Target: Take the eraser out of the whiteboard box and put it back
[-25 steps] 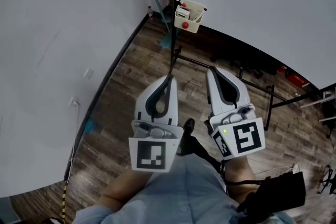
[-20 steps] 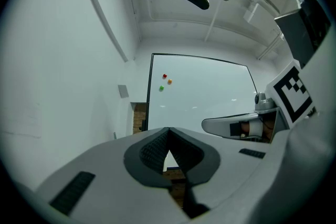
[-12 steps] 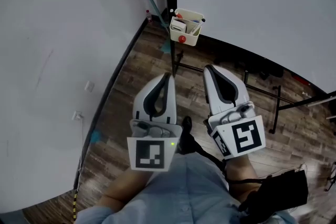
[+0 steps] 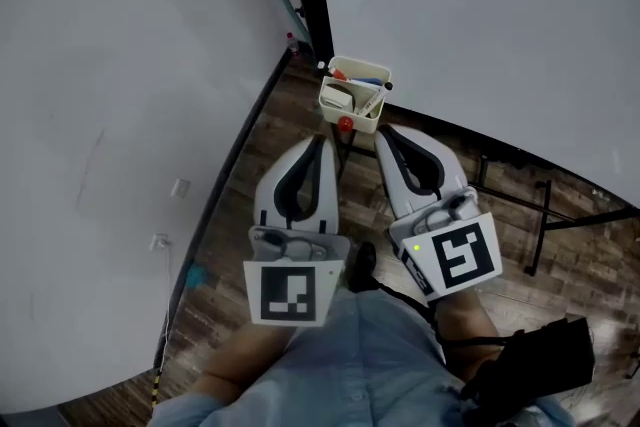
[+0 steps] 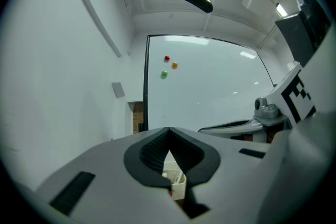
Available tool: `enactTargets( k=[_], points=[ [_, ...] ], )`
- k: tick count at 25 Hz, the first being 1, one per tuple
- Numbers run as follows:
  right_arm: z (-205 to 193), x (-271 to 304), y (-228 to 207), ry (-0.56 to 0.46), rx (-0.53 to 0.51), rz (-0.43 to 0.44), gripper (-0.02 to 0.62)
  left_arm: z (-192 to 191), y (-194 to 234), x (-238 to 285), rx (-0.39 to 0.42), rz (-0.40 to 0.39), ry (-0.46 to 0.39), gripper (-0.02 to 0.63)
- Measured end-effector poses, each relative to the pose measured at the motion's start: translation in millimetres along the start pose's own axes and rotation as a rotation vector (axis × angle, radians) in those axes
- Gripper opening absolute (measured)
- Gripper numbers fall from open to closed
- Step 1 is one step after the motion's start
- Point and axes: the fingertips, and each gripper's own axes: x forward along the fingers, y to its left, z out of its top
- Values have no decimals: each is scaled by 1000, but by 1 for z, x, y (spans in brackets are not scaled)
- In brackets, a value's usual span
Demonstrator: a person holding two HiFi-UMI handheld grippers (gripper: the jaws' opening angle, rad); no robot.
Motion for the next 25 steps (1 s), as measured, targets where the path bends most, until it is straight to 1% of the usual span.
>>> enactTargets(
  k=[3, 11, 16, 21, 22, 23, 25],
  points=[
    [-3, 13, -10, 7, -3, 19, 5, 0, 4, 14, 3, 18, -1, 5],
    [-9, 43, -17, 20, -23, 81, 11, 2, 21, 38, 23, 52, -15, 5],
    [-16, 63, -19, 47, -43, 98, 15, -5, 34, 54, 5, 46, -11, 5],
    [-35, 87, -16, 112, -53, 124, 28, -20, 53, 73, -33, 29, 8, 5],
    [-40, 93, -15, 129, -56, 130, 37, -25, 58, 77, -41, 24, 14, 5],
    [-45, 99, -14, 149, -60, 135, 61, -29, 62, 80, -49, 19, 21, 5],
    [-59, 108, -13, 197, -71, 146, 147, -39, 70, 86, -68, 11, 41, 5]
  ],
)
